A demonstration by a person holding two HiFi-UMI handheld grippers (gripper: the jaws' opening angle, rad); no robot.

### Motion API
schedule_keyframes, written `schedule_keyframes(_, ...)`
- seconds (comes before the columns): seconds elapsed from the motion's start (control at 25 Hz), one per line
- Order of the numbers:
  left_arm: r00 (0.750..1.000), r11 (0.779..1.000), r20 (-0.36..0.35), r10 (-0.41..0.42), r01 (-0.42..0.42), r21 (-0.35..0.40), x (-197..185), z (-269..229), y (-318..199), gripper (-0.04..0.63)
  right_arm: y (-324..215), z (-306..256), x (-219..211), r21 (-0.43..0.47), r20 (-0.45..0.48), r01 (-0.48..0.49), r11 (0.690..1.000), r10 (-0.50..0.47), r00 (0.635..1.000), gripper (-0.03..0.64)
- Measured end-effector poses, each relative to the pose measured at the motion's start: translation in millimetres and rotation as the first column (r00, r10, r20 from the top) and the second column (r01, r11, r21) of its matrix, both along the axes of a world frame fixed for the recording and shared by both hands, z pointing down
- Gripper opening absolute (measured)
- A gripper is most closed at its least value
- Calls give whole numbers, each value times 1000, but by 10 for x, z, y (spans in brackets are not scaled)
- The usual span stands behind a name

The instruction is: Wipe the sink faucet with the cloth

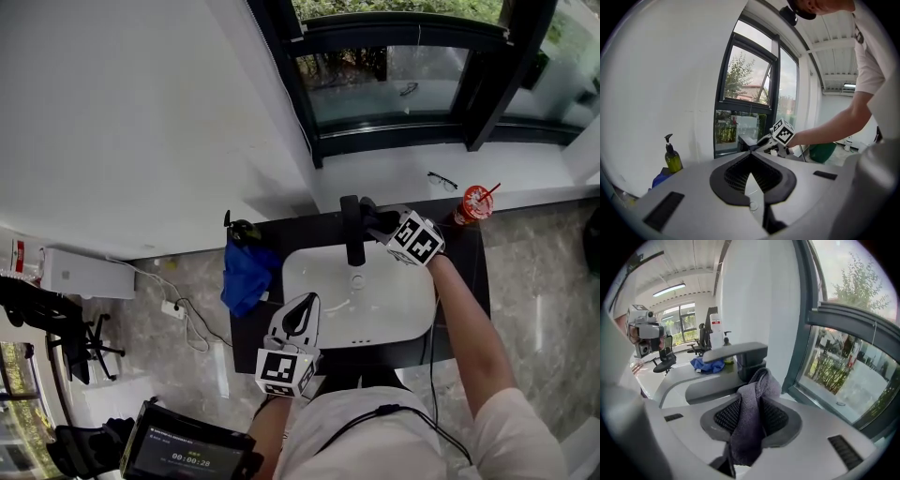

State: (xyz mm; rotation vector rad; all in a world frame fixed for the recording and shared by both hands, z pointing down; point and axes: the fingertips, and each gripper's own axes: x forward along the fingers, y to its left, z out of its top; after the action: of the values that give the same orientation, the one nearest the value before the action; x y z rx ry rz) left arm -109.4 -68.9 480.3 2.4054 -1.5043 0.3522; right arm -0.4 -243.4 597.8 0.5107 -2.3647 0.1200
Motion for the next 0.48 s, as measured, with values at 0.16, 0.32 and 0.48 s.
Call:
schedule_keyframes(0.16, 1000, 1000, 4, 25, -25, 11, 90, -44, 16, -6, -2, -421, 22, 60, 73, 8, 998, -12, 997, 120)
schedule_keyframes(0.32, 999, 999, -3, 38, -38, 16, 159, -80, 77, -6, 80, -747, 20, 109, 103, 33, 993, -45, 994, 120)
schedule_keyframes(0.48, 999, 999, -11, 43, -43, 31, 210, -164, 120, -6, 197, -955, 48, 124, 133, 45, 991, -61, 989, 120)
